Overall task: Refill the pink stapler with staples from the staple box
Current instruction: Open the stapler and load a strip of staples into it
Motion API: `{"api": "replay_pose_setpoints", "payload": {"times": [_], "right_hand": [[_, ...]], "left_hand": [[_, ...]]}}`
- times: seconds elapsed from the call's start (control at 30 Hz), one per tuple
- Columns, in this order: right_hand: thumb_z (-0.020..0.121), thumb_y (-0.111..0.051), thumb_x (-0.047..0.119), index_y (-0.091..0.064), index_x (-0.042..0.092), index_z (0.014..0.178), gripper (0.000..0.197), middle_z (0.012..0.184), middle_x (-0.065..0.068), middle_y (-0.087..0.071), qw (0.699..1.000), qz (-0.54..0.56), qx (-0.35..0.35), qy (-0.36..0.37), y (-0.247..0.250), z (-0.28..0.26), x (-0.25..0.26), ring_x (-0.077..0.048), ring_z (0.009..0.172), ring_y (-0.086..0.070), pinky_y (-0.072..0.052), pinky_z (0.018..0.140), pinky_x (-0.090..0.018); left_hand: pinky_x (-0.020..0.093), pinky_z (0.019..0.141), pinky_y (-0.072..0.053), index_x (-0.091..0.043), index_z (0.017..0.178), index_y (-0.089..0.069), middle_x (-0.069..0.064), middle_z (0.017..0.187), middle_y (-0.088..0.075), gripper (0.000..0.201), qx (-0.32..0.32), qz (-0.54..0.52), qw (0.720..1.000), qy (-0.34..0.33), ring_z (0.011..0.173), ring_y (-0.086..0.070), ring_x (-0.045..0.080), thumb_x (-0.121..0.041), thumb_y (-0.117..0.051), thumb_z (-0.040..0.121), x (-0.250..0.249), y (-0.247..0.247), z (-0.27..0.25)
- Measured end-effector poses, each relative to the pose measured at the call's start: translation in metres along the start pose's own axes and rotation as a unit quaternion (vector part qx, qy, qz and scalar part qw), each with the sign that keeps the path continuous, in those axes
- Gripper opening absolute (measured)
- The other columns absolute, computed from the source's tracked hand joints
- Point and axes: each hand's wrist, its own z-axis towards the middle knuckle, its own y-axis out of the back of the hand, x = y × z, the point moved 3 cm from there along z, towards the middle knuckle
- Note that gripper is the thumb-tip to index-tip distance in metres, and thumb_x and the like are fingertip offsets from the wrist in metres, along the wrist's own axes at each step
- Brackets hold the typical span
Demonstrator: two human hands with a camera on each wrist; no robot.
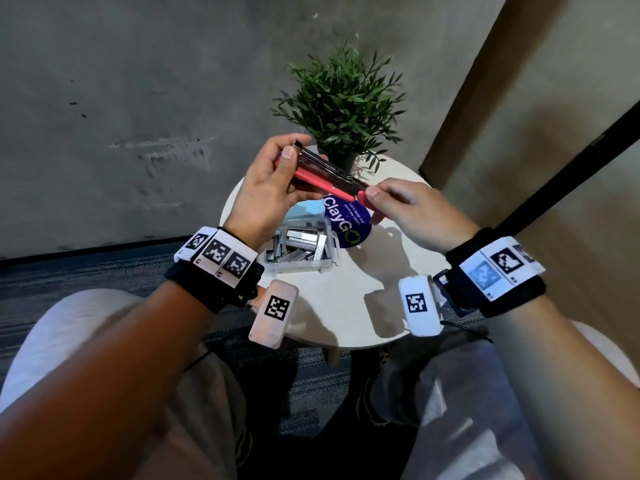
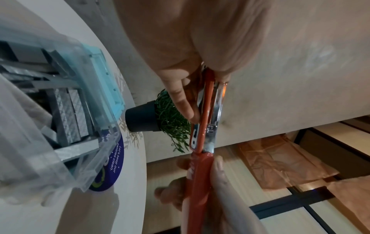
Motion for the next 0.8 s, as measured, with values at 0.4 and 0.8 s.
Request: {"api": "replay_pose_setpoints", "payload": {"times": [0.4, 0.8], "right_hand": [[0.102, -0.054, 0.014, -0.040, 0.005, 0.122, 0.025, 0.061, -0.004, -0.052, 0.939, 0.312, 0.143, -0.012, -0.066, -0.020, 0.035, -0.016, 0.036, -0.045, -0.039, 0.035, -0.025], [0.095, -0.065, 0.029, -0.052, 0.017, 0.108, 0.022, 0.075, -0.015, -0.066, 0.987, 0.155, 0.039, -0.012, -0.062, -0.015, 0.029, -0.018, 0.038, -0.052, -0.044, 0.038, -0.029]], "left_hand": [[0.049, 0.091, -0.055, -0.017, 0.149, -0.034, 0.027, 0.103, -0.069, 0.057, 0.006, -0.018, 0.998, 0.057, 0.100, -0.066, 0.039, -0.001, -0.052, 0.098, 0.010, -0.009, -0.003], [0.045, 0.083, -0.056, -0.015, 0.152, -0.031, 0.001, 0.071, -0.068, 0.062, -0.023, 0.047, 0.995, 0.081, 0.063, -0.061, 0.016, -0.003, -0.057, 0.096, 0.020, -0.002, 0.002]]}}
